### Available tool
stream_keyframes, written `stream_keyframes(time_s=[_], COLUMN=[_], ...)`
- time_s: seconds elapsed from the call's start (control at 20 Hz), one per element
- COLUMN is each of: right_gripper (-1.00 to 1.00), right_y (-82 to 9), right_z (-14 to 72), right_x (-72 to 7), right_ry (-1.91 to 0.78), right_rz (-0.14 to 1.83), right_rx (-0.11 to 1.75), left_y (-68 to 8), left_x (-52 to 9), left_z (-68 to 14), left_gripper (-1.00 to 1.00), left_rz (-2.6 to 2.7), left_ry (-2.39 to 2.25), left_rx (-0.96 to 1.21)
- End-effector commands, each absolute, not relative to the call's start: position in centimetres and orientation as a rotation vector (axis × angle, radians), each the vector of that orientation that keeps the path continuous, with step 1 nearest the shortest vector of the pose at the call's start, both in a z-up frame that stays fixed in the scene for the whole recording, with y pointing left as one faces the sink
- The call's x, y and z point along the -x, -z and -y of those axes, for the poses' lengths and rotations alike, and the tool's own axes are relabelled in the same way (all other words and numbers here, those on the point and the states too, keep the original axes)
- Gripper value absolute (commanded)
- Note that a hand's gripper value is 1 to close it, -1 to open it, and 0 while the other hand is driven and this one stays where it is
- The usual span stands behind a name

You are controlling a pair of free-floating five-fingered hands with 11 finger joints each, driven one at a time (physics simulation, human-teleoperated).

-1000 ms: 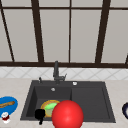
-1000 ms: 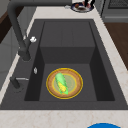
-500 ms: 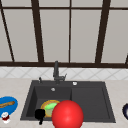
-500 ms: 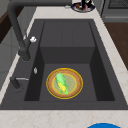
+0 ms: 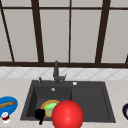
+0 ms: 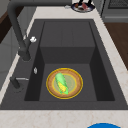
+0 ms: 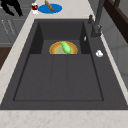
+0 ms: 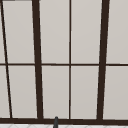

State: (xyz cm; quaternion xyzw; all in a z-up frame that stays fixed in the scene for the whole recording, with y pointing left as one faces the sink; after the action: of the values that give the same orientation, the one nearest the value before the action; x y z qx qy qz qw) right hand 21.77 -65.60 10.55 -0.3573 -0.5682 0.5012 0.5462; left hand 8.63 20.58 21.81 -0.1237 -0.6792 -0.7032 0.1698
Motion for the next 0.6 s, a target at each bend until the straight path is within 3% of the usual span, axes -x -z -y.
stream_keyframes(time_s=[0.0,0.55], right_gripper=[-1.0,-1.0], right_y=[-12.3,-16.4], right_z=[65.6,66.0], right_x=[-22.5,-24.6], right_ry=[-1.201,-1.293], right_rz=[1.31,1.191], right_rx=[0.835,0.749], left_y=[-21.8,-21.8], left_x=[-8.6,-8.6], left_z=[-20.6,-20.6], left_gripper=[0.0,0.0], left_rz=[1.93,1.93], left_ry=[1.998,1.998], left_rx=[0.351,0.351])
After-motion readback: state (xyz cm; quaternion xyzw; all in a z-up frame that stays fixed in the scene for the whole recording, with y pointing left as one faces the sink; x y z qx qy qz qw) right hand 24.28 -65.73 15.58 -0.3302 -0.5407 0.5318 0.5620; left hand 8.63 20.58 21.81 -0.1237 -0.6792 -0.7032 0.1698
